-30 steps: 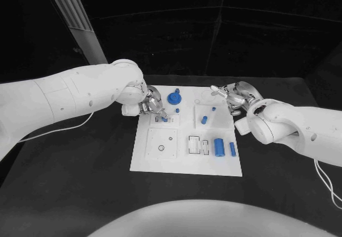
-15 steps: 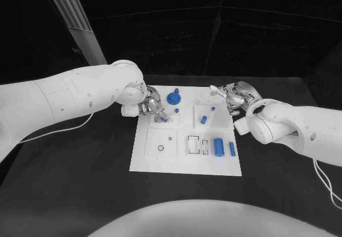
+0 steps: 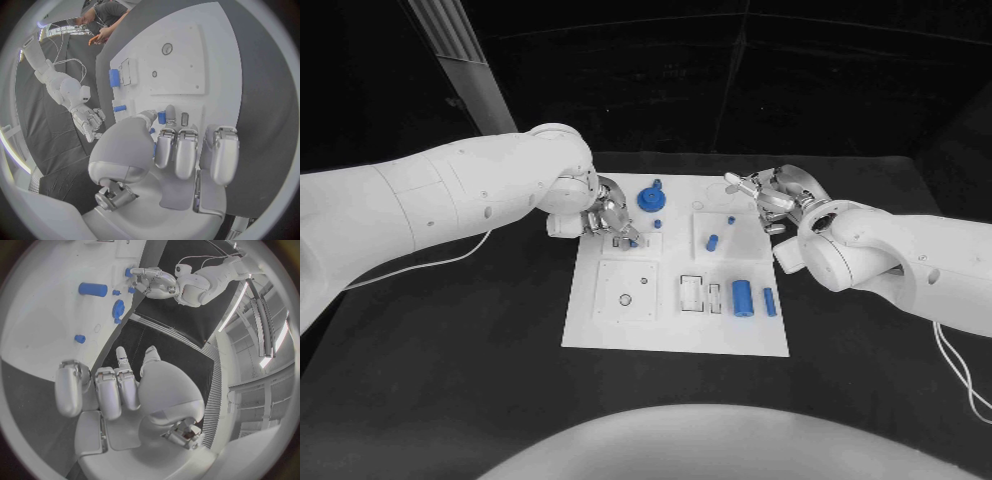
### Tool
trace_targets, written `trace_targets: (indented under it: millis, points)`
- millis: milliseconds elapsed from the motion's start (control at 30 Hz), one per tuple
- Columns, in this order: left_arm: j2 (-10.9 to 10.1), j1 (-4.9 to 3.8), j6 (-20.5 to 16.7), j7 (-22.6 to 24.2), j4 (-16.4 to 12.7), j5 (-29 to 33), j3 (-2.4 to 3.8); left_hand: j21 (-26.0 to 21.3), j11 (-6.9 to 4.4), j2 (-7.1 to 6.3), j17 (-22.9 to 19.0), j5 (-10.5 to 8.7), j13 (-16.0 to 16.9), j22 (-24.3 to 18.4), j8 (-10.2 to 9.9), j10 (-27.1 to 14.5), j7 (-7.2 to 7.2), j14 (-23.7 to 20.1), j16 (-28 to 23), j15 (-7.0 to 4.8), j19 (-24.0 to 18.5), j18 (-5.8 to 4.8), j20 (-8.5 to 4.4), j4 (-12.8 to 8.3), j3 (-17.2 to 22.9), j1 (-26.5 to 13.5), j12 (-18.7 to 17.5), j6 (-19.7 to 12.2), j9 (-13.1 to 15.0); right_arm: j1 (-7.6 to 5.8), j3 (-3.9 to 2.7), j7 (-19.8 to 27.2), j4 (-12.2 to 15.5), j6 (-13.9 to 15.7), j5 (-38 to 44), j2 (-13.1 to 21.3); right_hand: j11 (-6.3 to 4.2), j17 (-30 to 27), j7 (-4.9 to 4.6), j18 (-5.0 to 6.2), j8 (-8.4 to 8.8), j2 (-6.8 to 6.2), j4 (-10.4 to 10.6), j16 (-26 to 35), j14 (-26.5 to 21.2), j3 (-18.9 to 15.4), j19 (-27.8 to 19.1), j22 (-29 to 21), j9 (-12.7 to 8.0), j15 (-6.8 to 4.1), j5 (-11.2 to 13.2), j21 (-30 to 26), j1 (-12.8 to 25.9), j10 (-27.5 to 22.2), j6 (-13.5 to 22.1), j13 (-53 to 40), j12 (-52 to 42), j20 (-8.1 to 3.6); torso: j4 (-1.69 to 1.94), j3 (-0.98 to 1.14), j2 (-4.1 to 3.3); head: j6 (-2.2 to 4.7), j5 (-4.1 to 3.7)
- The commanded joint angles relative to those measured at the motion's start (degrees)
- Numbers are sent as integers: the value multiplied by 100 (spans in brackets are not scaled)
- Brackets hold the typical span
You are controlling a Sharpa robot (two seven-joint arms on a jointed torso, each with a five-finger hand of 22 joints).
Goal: Assemble the parts on the task board
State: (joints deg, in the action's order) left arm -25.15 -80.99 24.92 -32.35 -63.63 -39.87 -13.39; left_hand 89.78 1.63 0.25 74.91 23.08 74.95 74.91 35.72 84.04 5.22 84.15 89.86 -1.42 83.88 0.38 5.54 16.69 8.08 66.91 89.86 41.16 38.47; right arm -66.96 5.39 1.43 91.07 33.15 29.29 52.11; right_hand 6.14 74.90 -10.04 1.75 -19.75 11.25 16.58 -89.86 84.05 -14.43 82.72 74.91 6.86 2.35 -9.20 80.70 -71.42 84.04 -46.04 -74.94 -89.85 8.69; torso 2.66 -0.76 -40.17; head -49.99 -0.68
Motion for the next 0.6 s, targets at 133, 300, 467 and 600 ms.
trace_targets:
  millis: [133, 300, 467, 600]
  points:
    - [22, 6, 103, -69, 30, -1, -1, 22, 25, -9, 1509, -155, 1505, 1509, -68, 596, 24, 585, 14, 38, 612, -38, 14, -1, -178, -156, 14, 18, -8, -8, -2, 38, 11, -10, -26, 0, -48, 1510, 12, 113, -14, 0, 5, -14, 595, -42, 8, 880, -6, -30, 16, -24, -39, 596, -3, -1506, -15, -38, 4, -1, 4, -1, -13]
    - [20, 8, 41, -83, 41, -1, -1, 22, 30, -2, 1509, -171, 1505, 1509, -104, 596, 31, 585, 14, 55, 612, -38, 28, 7, -351, -332, 14, 27, -8, -8, -2, 33, 13, -23, -27, -3, -48, 1510, 12, 113, -14, 0, 5, -14, 595, -42, 8, 880, -6, -30, 16, -24, -39, 596, -3, -1506, -15, -38, 1, -3, 1, -1, -7]
    - [-5, 9, -103, -9, 22, -1, -1, 22, 37, -19, 1509, -815, 1505, 1509, -131, 596, 34, 585, 14, 67, 612, -38, 47, 11, -770, -829, 14, 57, 20, -8, -2, 30, 11, -26, -28, -3, -48, 1510, 12, 113, -14, 0, 5, -14, 595, -42, 8, 880, -6, -30, 16, -24, -39, 596, -3, -1506, -15, -38, 1, -3, -1, -1, -5]
    - [-98, 8, -318, 165, -87, -2, -1, 22, 44, -75, 1509, -1616, 1505, 1509, -134, 596, 40, 585, 14, 72, 612, -38, 54, 14, -1187, -1258, 14, 75, 68, -8, -2, 31, 3, -28, -28, -7, -48, 1510, 12, 112, -14, 5, 7, -14, 595, -44, 9, 881, -7, -31, 17, -24, -38, 596, -4, -1506, -15, -39, 6, -2, 2, -1, 2]
